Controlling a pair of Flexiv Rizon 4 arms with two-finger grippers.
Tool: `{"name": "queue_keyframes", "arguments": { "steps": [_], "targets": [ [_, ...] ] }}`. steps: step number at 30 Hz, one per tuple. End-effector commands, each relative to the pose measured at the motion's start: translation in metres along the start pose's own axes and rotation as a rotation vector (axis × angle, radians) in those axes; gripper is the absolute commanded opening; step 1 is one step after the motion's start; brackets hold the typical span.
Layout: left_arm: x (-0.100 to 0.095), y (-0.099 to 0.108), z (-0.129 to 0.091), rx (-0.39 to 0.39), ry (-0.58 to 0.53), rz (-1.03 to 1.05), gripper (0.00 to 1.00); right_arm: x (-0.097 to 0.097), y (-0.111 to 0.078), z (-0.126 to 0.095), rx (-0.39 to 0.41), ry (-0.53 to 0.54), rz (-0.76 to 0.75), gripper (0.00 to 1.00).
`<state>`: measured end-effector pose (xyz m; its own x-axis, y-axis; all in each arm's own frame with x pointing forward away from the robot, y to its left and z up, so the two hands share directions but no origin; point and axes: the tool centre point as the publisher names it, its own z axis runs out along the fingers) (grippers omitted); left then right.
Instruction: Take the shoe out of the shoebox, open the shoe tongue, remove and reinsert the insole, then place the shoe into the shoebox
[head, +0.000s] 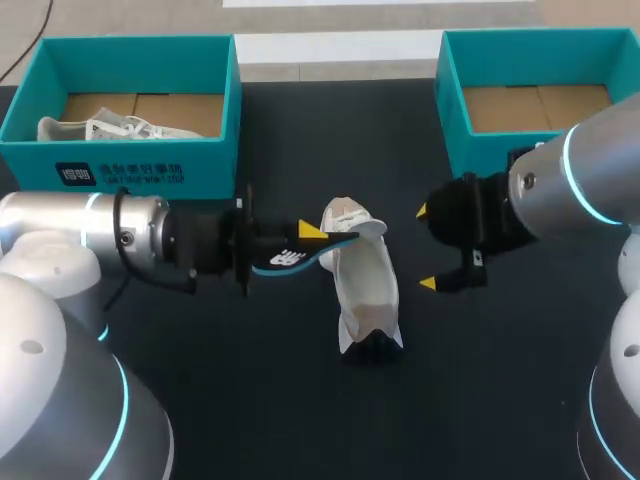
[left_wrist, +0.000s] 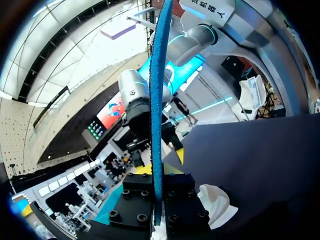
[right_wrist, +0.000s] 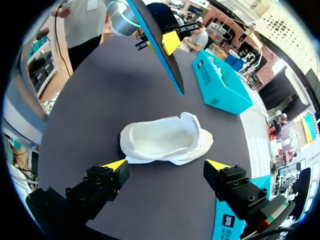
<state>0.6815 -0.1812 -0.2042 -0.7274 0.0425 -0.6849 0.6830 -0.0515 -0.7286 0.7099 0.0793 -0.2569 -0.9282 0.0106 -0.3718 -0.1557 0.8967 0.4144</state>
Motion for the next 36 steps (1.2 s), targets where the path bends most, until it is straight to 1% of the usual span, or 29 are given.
{"name": "queue_keyframes", "arguments": {
  "steps": [1, 5, 10, 11, 16, 20, 22, 23, 27, 33, 36],
  "targets": [
    [0.017, 0.0, 0.01, -0.008, -0.016, -0.009, 0.0, -0.006, -0.008, 0.014, -0.007, 0.018, -0.013, 1.0],
    [0.025, 0.001, 0.013, -0.027, -0.018, -0.008, 0.0, -0.009, -0.015, 0.025, -0.006, 0.037, -0.071, 1.0],
    [0.032, 0.007, 0.018, -0.023, -0.036, -0.029, 0.0, -0.01, -0.025, 0.037, -0.023, 0.069, -0.114, 1.0],
    [0.033, 0.008, 0.02, -0.025, -0.04, -0.033, 0.0, -0.01, -0.027, 0.04, -0.004, 0.082, -0.116, 1.0],
    [0.04, 0.015, 0.029, -0.02, -0.049, -0.044, 0.0, -0.008, -0.035, 0.05, -0.009, 0.085, -0.138, 1.0],
    [0.042, 0.021, 0.036, -0.017, -0.044, -0.047, 0.0, -0.006, -0.041, 0.058, -0.037, 0.07, -0.137, 1.0],
    [0.043, 0.024, 0.039, -0.016, -0.042, -0.046, 0.0, -0.006, -0.041, 0.061, -0.035, 0.079, -0.145, 1.0],
    [0.043, 0.025, 0.041, -0.016, -0.04, -0.046, 0.0, -0.006, -0.041, 0.063, -0.047, 0.079, -0.15, 1.0],
    [0.045, 0.032, 0.046, -0.013, -0.044, -0.052, 0.0, -0.007, -0.039, 0.069, -0.037, 0.083, -0.157, 1.0],
    [0.045, 0.036, 0.052, -0.015, -0.042, -0.05, 0.0, -0.008, -0.031, 0.075, -0.031, 0.092, -0.191, 1.0],
    [0.046, 0.039, 0.052, -0.021, -0.038, -0.052, 0.0, -0.008, -0.029, 0.08, -0.015, 0.109, -0.207, 1.0]
  ]
}}
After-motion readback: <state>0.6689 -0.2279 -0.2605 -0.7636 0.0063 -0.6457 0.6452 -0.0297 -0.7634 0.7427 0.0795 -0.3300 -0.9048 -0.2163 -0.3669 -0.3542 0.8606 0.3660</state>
